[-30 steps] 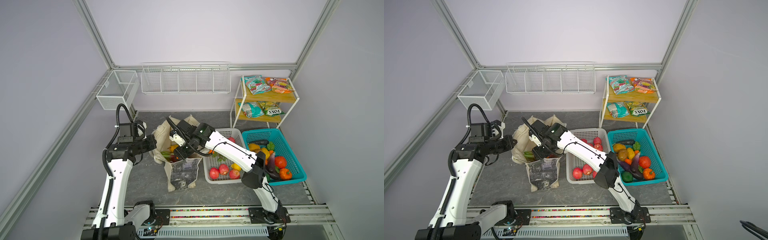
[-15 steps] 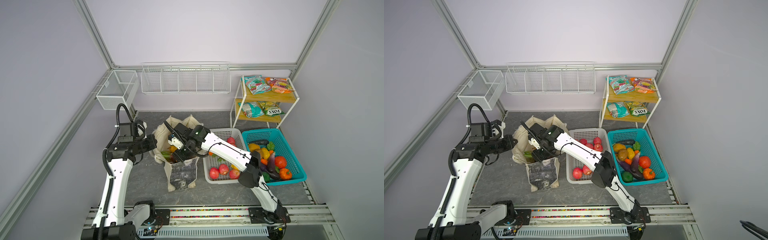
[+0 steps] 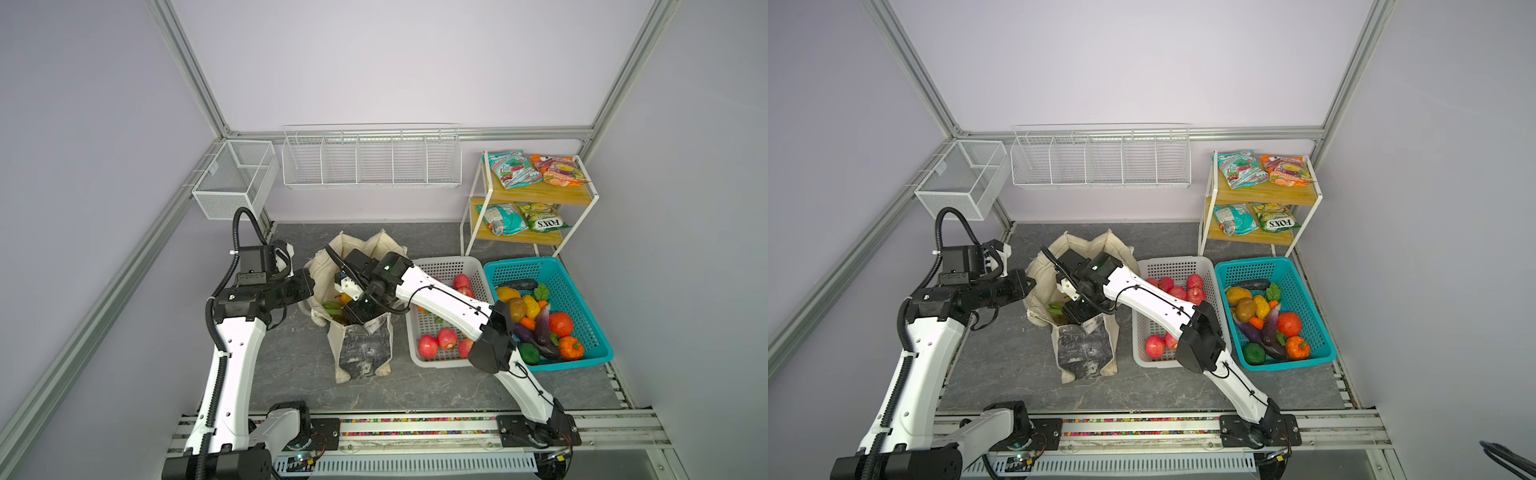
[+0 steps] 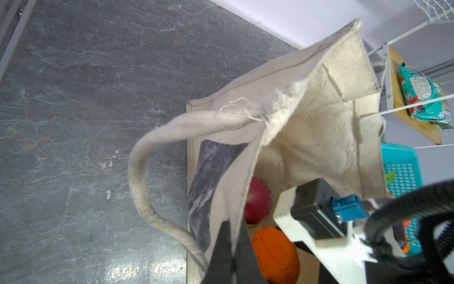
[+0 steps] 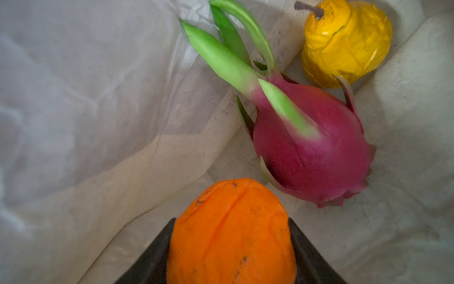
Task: Place the food into the grocery bag and tie it
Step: 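Lower the orange into the bag beside the dragon fruit, then open the right gripper to release the orange and raise it out of the bag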
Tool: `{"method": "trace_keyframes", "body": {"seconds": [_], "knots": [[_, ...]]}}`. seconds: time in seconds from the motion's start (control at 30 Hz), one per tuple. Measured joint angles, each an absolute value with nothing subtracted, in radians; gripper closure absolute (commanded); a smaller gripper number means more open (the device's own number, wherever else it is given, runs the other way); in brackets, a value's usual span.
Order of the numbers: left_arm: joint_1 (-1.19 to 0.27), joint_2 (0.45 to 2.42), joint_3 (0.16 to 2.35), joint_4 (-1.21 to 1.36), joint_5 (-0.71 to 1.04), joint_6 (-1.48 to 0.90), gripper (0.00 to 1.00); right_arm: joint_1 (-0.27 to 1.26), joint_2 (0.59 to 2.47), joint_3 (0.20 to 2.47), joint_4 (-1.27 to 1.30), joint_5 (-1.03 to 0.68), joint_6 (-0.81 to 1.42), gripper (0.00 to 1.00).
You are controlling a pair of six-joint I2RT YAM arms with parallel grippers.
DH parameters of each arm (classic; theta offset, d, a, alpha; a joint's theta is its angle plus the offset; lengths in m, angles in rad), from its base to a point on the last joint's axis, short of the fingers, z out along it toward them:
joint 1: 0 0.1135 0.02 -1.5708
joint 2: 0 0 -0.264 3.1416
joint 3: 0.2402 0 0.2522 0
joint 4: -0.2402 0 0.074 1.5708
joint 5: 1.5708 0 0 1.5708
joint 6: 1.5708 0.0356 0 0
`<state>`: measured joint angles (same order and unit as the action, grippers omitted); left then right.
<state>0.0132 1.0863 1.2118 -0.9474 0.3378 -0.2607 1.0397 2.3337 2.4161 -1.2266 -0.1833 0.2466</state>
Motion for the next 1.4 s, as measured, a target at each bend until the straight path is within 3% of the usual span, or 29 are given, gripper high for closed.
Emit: {"method": "trace_keyframes", "body": {"seconds": [0.6,1.0,1.4], "knots": [[0.013,1.086,1.206,-0.925,0.341,-0.270,1.00,0.948,2.389,2.592,-1.246,-0.147,0.310,0.44],[0.013,1.087,1.206,-0.924,0.341,-0.276,1.00,1.056,2.399,2.471,-1.285,-0.127,0.289,0.44],[0.013,1.094,1.208,-0.918,0.341,-0.276,1.00,1.067,2.399,2.407,-1.274,-0.156,0.285,0.41]]}}
